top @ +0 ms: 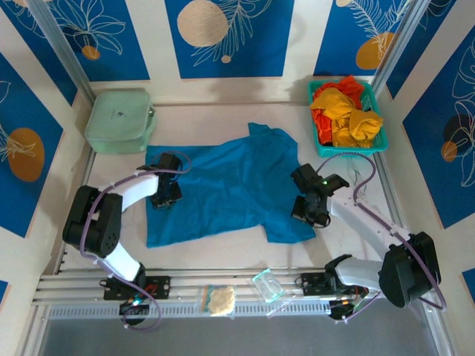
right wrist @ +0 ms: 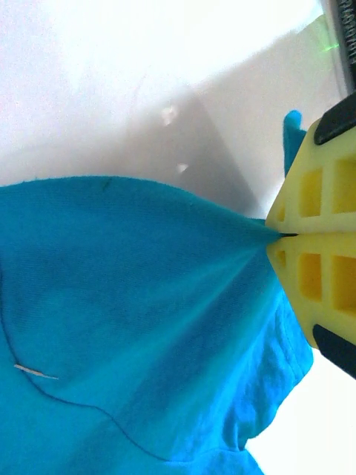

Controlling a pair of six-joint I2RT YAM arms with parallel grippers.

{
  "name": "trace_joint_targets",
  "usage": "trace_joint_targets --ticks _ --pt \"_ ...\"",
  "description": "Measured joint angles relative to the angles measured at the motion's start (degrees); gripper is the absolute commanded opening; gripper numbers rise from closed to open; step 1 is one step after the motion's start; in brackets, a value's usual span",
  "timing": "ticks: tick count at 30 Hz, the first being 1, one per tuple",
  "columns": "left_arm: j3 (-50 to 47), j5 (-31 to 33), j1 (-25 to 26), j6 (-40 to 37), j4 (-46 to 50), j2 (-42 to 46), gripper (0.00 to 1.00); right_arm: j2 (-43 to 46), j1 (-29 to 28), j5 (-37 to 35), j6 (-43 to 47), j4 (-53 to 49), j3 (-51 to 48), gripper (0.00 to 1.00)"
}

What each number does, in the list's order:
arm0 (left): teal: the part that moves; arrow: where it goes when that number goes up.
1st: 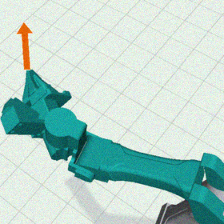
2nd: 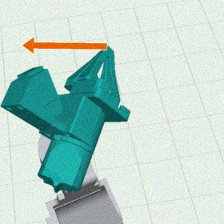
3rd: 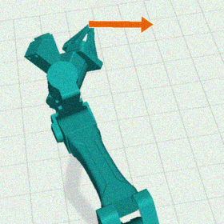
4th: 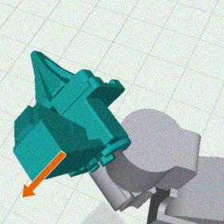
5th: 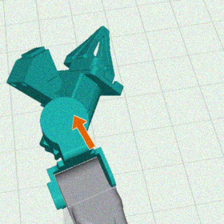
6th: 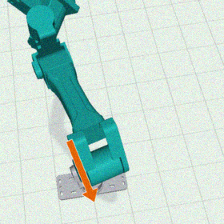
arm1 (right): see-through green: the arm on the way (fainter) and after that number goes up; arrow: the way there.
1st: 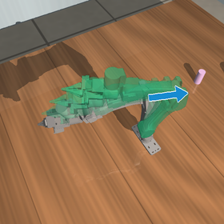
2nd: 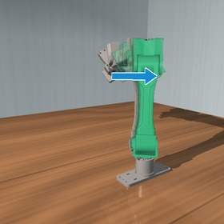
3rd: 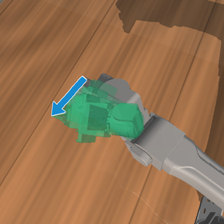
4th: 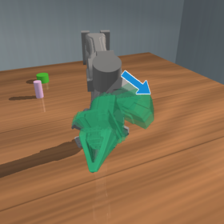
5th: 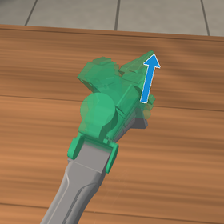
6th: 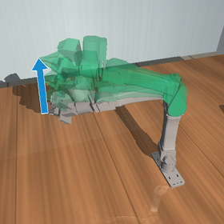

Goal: Fold and stack the t-shirts

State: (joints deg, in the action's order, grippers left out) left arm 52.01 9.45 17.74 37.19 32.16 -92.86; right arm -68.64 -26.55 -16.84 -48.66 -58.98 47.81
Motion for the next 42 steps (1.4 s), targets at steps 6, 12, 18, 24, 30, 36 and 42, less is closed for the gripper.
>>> trace_joint_targets --ticks 6,12,18,24,30,36,42 --pt "2.2 0.0 0.0 -1.3 0.2 0.1 0.04 -1.4 -0.4 2.2 -3.0 -2.4 -3.8 0.0" --pt "3.5 0.3 0.0 -2.4 0.4 1.0 0.14 -4.1 -2.0 2.4 -6.5 -2.0 -6.4 0.0" --pt "4.7 0.8 0.0 -3.3 0.6 2.1 0.34 -4.9 -1.8 1.0 -8.7 -1.0 -6.7 0.28" --pt "7.0 1.0 0.0 -3.9 2.9 3.6 0.59 -6.7 -0.3 -2.3 -5.9 -1.3 -1.7 0.44" --pt "13.1 2.2 0.0 -4.8 5.2 3.6 0.68 -10.8 2.0 -3.1 4.0 1.2 12.7 0.46" --pt "22.1 2.8 0.0 -4.8 5.3 -3.5 0.67 -26.8 5.0 -0.3 18.1 5.6 35.6 0.47" --pt "24.7 1.9 0.0 -4.7 5.2 -9.4 0.66 -49.8 8.7 1.7 30.6 7.8 61.6 0.46"
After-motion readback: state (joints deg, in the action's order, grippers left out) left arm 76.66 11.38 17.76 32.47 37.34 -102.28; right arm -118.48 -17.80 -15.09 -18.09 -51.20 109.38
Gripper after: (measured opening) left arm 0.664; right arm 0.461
